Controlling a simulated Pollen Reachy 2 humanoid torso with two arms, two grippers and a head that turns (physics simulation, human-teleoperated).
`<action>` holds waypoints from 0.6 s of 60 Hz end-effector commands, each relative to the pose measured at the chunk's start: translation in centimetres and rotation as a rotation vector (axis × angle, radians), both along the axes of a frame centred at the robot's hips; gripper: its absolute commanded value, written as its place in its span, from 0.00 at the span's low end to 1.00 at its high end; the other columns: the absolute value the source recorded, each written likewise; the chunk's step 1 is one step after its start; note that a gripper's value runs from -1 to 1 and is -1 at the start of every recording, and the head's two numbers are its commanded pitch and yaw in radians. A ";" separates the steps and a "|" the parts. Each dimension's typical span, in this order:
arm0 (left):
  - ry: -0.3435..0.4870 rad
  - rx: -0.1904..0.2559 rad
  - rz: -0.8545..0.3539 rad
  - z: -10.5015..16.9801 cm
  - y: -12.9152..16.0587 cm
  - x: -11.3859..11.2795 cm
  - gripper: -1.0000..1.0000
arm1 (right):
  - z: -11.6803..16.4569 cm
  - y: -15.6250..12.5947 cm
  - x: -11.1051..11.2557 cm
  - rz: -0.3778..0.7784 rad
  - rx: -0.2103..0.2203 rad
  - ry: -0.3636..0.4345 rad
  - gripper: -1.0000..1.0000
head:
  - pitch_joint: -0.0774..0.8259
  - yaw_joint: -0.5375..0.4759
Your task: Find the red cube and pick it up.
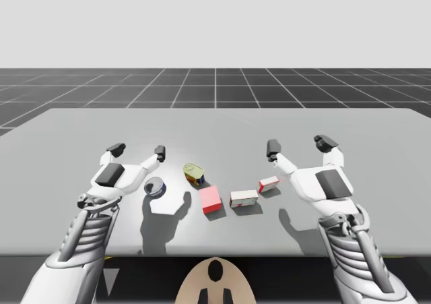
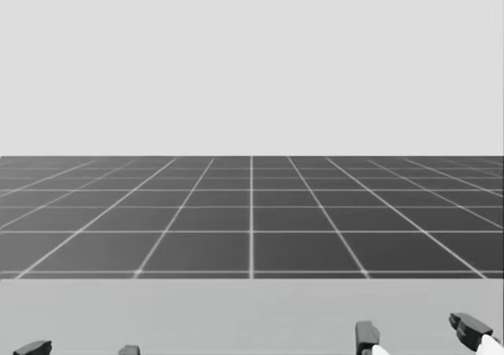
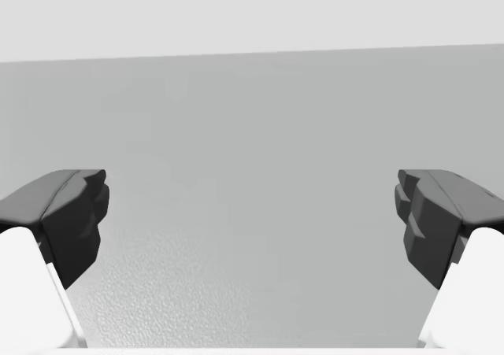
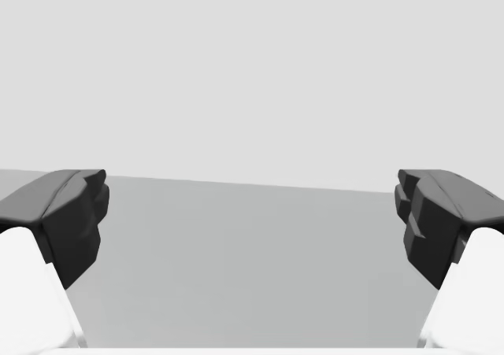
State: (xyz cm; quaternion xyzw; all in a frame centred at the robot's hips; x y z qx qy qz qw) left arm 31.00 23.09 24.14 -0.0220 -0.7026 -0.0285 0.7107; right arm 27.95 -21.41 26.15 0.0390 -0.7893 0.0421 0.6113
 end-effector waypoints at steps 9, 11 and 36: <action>-0.005 0.016 0.014 -0.1 0.1 0.0 0.00 | -0.2 0.1 0.0 0.001 0.028 0.024 0.00 | 0.17 0.52; -0.005 0.016 0.015 -0.1 0.1 0.0 0.00 | -0.2 0.0 0.1 0.001 0.028 0.029 0.00 | 0.20 0.52; -0.007 0.034 0.013 -0.2 0.0 0.2 0.00 | -0.2 -0.1 0.3 -0.008 0.017 0.033 0.00 | 0.54 0.51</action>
